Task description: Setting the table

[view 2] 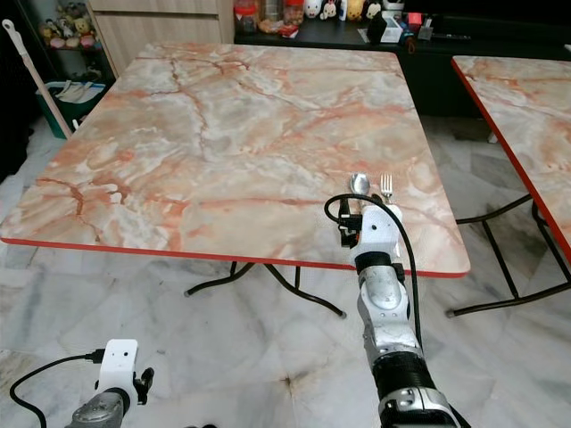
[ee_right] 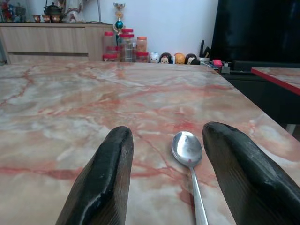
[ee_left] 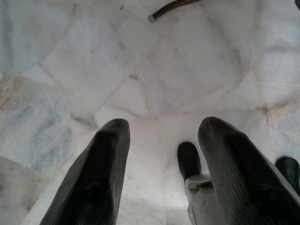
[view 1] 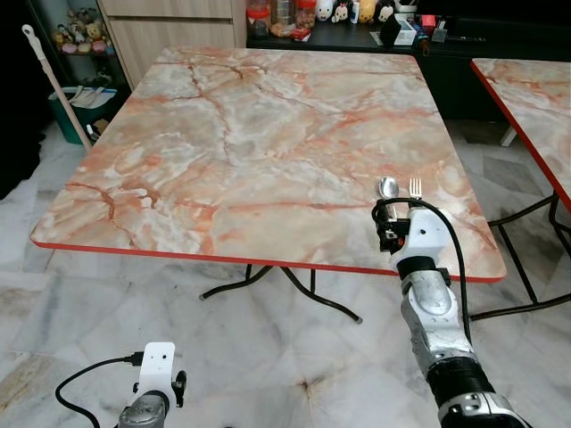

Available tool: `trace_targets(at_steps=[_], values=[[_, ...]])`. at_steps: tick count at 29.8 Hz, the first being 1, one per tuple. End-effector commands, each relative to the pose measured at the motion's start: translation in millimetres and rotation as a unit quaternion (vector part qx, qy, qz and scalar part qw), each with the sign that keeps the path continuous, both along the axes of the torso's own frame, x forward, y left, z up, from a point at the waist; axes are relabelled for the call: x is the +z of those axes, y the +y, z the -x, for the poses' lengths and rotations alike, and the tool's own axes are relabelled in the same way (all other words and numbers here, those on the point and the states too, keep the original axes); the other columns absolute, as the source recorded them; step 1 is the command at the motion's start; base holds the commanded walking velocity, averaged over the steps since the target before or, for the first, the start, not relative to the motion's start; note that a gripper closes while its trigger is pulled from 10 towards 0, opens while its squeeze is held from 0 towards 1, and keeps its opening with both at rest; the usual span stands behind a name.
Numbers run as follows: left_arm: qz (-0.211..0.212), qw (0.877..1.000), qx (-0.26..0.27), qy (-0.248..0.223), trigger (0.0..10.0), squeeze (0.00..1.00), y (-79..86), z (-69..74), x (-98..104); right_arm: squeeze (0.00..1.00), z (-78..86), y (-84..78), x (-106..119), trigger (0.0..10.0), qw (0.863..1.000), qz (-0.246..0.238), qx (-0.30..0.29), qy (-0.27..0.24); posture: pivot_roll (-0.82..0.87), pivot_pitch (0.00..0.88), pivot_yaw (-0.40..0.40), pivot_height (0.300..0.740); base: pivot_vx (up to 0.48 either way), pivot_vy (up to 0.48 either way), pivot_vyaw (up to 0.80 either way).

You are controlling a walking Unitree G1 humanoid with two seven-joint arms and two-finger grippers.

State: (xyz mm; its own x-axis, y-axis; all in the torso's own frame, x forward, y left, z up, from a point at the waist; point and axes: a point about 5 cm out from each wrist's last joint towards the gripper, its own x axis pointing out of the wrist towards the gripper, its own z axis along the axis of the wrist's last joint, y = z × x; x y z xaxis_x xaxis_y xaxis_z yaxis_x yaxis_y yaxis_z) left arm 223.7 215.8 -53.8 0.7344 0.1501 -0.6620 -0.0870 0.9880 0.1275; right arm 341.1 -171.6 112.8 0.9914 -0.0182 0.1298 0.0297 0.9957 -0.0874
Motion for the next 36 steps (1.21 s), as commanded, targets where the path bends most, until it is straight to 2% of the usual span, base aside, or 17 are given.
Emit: trace_targets(at_steps=[1, 18, 36], values=[[0.005, 1.0, 0.005, 0.007, 10.0, 0.0, -0.8, 2.5, -2, 0.0, -2.0, 1.9, 2, 10.0, 1.0, -0.003, -0.001, -0.004, 0.01, 0.105, -0.011, 0.74, 0.285, 0.0, 0.0], [0.012, 1.0, 0.01, 0.002, 10.0, 0.0, -0.1, -0.3, 0, 0.0, -9.7, 6.3, 11, 10.0, 0.999, -0.007, -0.001, -0.031, 0.03, 0.085, -0.018, 0.74, 0.293, 0.0, 0.0], [0.017, 1.0, 0.006, 0.006, 10.0, 0.0, -1.9, 2.3, -2, 0.0, -2.4, 10.0, 2, 10.0, 0.999, -0.015, -0.004, -0.029, 0.01, 0.097, -0.015, 0.74, 0.293, 0.0, 0.0]])
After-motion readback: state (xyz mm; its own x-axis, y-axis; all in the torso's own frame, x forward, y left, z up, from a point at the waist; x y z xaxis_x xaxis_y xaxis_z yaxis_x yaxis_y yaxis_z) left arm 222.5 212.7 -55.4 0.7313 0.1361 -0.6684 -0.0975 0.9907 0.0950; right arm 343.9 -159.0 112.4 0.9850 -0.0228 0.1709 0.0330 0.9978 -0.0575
